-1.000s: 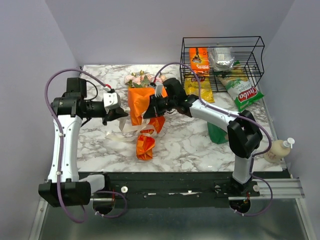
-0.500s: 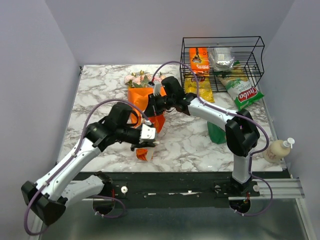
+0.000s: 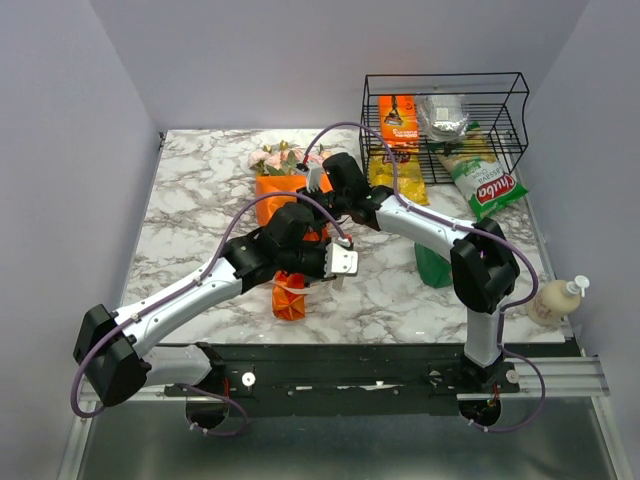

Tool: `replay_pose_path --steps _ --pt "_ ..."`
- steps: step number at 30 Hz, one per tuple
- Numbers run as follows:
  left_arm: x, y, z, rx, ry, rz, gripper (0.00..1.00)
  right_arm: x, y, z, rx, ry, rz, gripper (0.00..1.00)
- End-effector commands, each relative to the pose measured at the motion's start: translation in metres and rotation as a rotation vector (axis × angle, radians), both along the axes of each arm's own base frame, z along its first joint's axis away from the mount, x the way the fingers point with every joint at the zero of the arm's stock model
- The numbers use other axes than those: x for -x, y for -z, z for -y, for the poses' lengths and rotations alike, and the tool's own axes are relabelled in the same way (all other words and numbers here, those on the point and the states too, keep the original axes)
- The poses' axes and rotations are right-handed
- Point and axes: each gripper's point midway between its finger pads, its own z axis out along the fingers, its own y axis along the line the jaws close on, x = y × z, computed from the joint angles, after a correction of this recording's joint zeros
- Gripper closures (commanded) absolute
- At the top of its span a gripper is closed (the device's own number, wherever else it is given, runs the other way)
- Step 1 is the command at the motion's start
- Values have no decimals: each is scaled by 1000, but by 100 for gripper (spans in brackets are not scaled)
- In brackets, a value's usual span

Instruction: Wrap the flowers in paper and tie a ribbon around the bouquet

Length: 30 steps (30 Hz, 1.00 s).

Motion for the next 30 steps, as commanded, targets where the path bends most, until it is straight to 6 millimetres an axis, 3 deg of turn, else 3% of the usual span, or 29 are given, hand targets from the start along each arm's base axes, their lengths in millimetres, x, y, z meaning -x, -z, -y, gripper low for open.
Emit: replay_pose_path --steps 1,4,5,6,7,8,13,16,20,22,24,28,29,30 --pt "-24 -15 15 69 -47 104 100 -1 0 0 1 -22 15 100" --pt "-13 -4 20 55 -7 76 100 0 2 0 4 -24 17 100" --pt "-8 -2 21 52 19 67 94 0 2 1 6 -23 16 100" --pt "0 3 19 40 52 44 78 0 2 1 6 -23 16 100" --pt "6 3 18 42 81 42 33 0 3 1 7 -23 15 100" --pt "7 2 16 40 81 44 2 0 2 1 5 -24 16 100" --pt "-8 -1 -1 -7 -8 95 1 -3 0 0 0 -23 21 99" --pt "-23 -19 -16 19 -122 82 1 -3 -2 -1 1 -23 25 100" --pt "-35 -66 -44 161 -318 72 1 -2 -4 -3 10 -26 32 99" --pt "-36 -73 -59 199 -404 34 2 -2 -5 -5 20 -24 39 100" --pt "-40 -79 -79 238 -507 19 3 1 -5 -8 29 -30 43 100" --pt "-72 -63 -133 253 -869 -108 5 2 -6 -20 66 -39 88 100" --pt "-82 -62 -149 257 -963 -104 5 4 -15 -28 56 -52 111 100" --pt "-94 -60 -173 270 -1068 -105 6 6 -11 -30 71 -59 105 100"
